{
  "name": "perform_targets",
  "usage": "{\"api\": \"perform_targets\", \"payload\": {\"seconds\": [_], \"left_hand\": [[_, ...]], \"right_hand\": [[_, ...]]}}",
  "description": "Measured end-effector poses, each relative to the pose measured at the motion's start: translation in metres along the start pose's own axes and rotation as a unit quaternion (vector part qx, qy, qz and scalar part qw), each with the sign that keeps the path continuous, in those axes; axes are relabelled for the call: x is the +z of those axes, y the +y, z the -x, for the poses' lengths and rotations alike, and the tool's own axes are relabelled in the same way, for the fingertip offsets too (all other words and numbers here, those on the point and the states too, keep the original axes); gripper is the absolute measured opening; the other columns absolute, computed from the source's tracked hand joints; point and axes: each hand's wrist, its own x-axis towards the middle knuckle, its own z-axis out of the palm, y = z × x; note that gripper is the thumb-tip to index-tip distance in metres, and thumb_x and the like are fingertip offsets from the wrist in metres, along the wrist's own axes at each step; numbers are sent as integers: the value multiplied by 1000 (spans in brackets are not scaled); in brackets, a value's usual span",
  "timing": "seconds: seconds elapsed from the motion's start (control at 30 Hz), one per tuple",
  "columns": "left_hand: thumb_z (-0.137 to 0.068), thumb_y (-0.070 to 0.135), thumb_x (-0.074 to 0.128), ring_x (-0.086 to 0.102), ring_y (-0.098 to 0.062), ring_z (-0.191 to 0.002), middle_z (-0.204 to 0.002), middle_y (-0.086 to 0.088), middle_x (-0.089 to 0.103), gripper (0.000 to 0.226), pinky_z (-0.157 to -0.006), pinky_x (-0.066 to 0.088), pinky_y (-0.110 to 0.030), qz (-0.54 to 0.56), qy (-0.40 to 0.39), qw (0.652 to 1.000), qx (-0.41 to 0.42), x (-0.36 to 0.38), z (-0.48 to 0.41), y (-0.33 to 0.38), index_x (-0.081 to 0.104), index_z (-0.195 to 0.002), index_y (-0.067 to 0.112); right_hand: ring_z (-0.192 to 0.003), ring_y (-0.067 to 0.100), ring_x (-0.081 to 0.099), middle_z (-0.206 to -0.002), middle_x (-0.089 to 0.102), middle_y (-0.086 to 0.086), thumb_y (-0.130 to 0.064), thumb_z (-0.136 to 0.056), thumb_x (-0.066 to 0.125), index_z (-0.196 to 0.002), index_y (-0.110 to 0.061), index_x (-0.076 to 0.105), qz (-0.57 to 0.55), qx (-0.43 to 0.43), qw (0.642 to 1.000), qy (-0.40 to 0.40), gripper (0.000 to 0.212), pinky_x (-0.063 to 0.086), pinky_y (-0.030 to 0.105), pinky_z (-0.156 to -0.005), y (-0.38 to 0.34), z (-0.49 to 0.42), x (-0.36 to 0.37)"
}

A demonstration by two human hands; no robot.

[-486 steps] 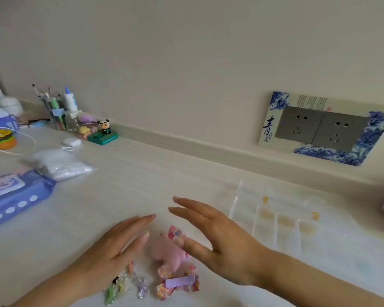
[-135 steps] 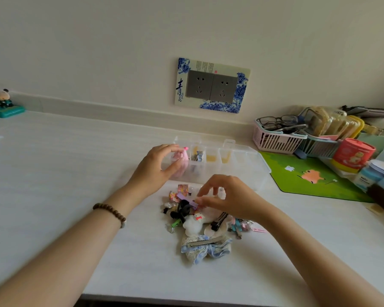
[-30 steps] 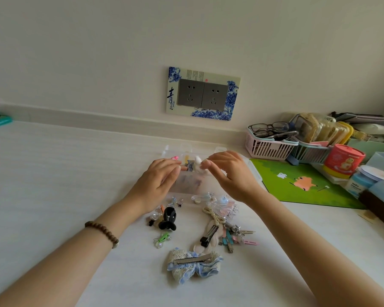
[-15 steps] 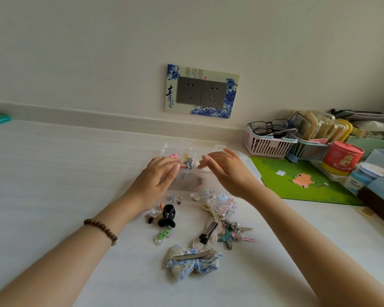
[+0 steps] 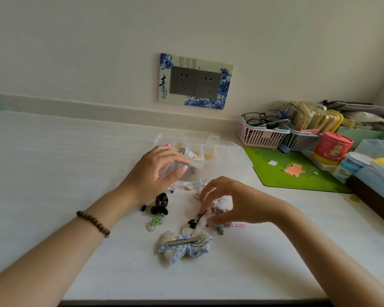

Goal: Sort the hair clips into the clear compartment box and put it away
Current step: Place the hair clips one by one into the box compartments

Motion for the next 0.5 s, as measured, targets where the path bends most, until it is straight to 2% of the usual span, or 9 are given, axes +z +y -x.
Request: {"api": "perform_targets", "payload": {"seconds": [0.1, 0.2, 0.27, 0.37, 0.43, 0.5], "left_hand": [[-86, 43, 49, 52, 1, -104, -98, 13, 68, 31, -105, 29, -19, 41, -20, 999, -13, 0, 2, 3, 70, -95, 24], [-84, 46, 51, 57, -10, -97, -87, 16, 70, 27, -98, 36, -24, 63, -38, 997, -33, 1, 3, 2, 72, -85, 28], [-83, 49, 51, 55, -6, -102, -86, 18, 69, 27, -94, 35, -15, 68, -40, 995, -55, 1, 4, 1, 72, -84, 32], [-80, 52, 48, 41, 16, -110, -91, 25, 63, 30, -88, 27, 0, 65, -28, 995, -75, -1, 5, 0, 70, -90, 33], [-80, 53, 46, 40, 17, -111, -100, 22, 61, 34, -88, 25, 2, 51, -13, 995, -81, -2, 4, 0, 67, -98, 35], [-82, 53, 41, 38, 11, -119, -111, 17, 60, 39, -94, 24, -3, 33, 3, 995, -91, -2, 3, -2, 65, -106, 33]], "right_hand": [[-107, 7, 50, -107, 60, -13, -36, -76, 73, -95, -34, 69, 11, -12, 1000, 7, 20, 41, 30, -97, -4, -6, 4], [-101, 5, 51, -98, 62, -16, -38, -75, 73, -91, -31, 67, 18, -16, 1000, 3, 18, 41, 31, -95, -9, -8, 4], [-94, 4, 52, -93, 64, -16, -41, -74, 73, -89, -28, 66, 21, -11, 1000, 3, 21, 42, 30, -93, -14, -9, 6], [-87, 7, 53, -88, 65, -12, -43, -72, 74, -87, -25, 64, 28, -16, 999, 16, 25, 43, 28, -86, -20, -12, 15], [-83, 6, 54, -87, 64, -10, -35, -76, 73, -86, -24, 62, 9, -33, 999, 38, 19, 45, 26, -81, -22, -14, 20], [-82, 5, 57, -88, 63, -10, -26, -80, 71, -95, -24, 58, -55, -44, 995, 67, 20, 48, 24, -78, -22, -15, 21]]}}
